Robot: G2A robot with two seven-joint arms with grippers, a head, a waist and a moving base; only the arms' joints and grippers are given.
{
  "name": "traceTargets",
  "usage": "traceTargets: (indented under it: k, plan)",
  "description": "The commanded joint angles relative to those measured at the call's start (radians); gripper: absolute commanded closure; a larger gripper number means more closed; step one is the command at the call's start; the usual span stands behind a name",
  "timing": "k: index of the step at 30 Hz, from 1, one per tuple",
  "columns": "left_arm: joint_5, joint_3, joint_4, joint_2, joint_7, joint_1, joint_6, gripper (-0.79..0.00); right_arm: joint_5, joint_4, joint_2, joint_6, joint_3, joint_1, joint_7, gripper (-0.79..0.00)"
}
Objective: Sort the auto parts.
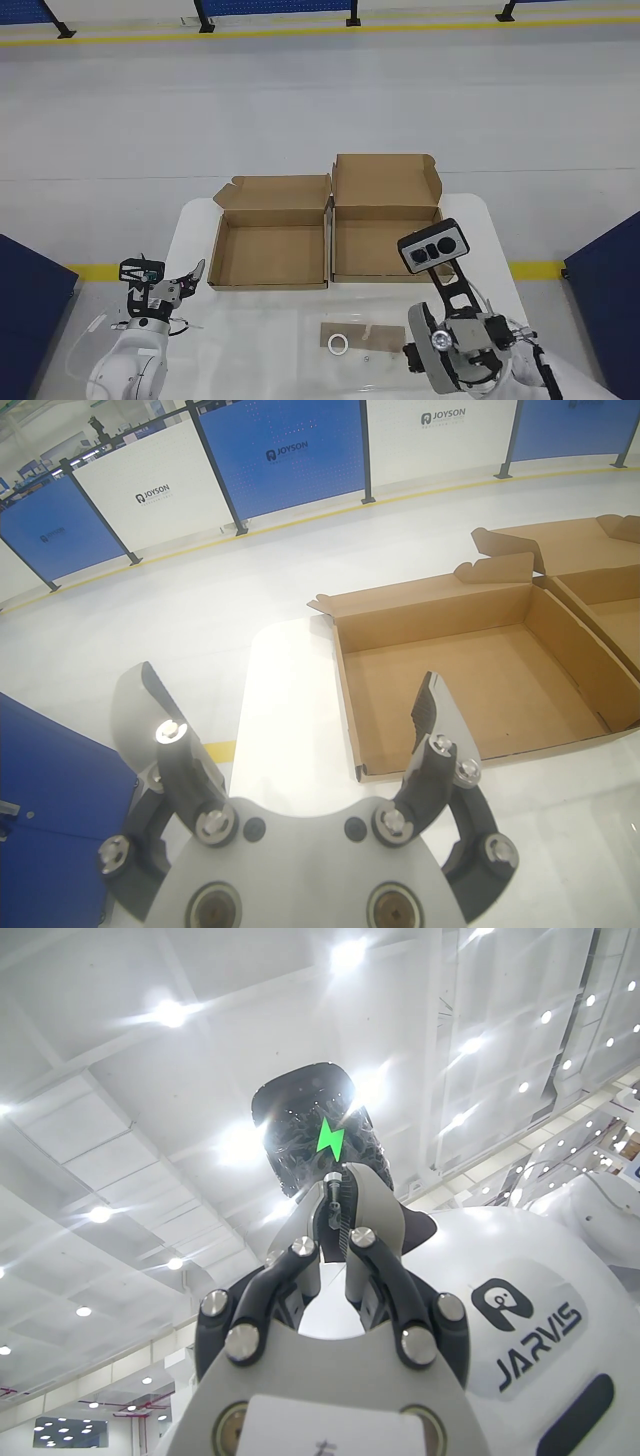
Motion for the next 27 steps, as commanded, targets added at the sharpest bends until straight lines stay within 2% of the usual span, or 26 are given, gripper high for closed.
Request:
traceTargets:
  k: [1, 8, 15, 23, 27]
  plan:
    - [0.0, 0.0, 0.0, 0.0, 0.0, 0.0, 0.0, -0.785, -0.002, -0.001, -0.002, 0.003, 0.002, 0.0, -0.002, 0.0]
    - [0.0, 0.0, 0.0, 0.0, 0.0, 0.0, 0.0, -0.785, -0.011, -0.003, -0.004, 0.014, 0.005, -0.005, -0.017, 0.0]
    - [0.0, 0.0, 0.0, 0.0, 0.0, 0.0, 0.0, -0.785, 0.052, -0.006, -0.029, 0.02, 0.026, -0.059, -0.049, 0.0]
    - [0.0, 0.0, 0.0, 0.0, 0.0, 0.0, 0.0, -0.785, 0.198, 0.0, -0.065, 0.041, 0.047, -0.107, 0.008, 0.0]
    - [0.0, 0.0, 0.0, 0.0, 0.0, 0.0, 0.0, -0.785, 0.192, 0.014, -0.08, 0.057, 0.069, -0.116, 0.029, 0.0]
